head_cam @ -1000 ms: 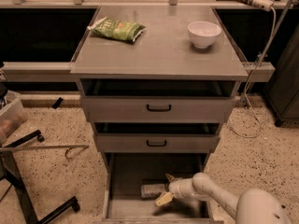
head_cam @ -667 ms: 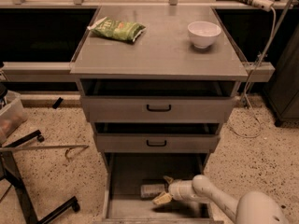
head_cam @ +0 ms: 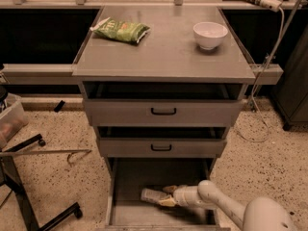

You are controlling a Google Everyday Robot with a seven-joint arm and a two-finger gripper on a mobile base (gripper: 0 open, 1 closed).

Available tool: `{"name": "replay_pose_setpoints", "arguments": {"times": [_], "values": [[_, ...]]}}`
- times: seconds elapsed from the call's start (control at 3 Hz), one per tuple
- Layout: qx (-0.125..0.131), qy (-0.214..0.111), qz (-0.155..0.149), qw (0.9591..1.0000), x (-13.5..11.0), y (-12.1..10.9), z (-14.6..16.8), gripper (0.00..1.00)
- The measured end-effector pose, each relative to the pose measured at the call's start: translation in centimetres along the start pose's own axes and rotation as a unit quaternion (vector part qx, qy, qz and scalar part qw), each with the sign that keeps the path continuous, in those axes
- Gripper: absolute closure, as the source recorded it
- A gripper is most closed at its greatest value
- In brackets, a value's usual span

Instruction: Pick blue plastic bottle from bottom drawer and place on counter

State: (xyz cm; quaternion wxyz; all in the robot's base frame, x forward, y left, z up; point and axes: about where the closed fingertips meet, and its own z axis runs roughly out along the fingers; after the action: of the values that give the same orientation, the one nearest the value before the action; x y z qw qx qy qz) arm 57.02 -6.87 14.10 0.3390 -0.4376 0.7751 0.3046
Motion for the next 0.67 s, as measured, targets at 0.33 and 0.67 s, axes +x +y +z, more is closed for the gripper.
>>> {"name": "replay_pose_setpoints", "arguments": {"times": [0.33,0.67], "values": [[-0.009,-0.010,0.035,0.9993,-1.5,0.1,-2.6,0.89],[-0.010,-0.039,0.054,0.9977,-6.8,0.4,-9.0,1.00]]}}
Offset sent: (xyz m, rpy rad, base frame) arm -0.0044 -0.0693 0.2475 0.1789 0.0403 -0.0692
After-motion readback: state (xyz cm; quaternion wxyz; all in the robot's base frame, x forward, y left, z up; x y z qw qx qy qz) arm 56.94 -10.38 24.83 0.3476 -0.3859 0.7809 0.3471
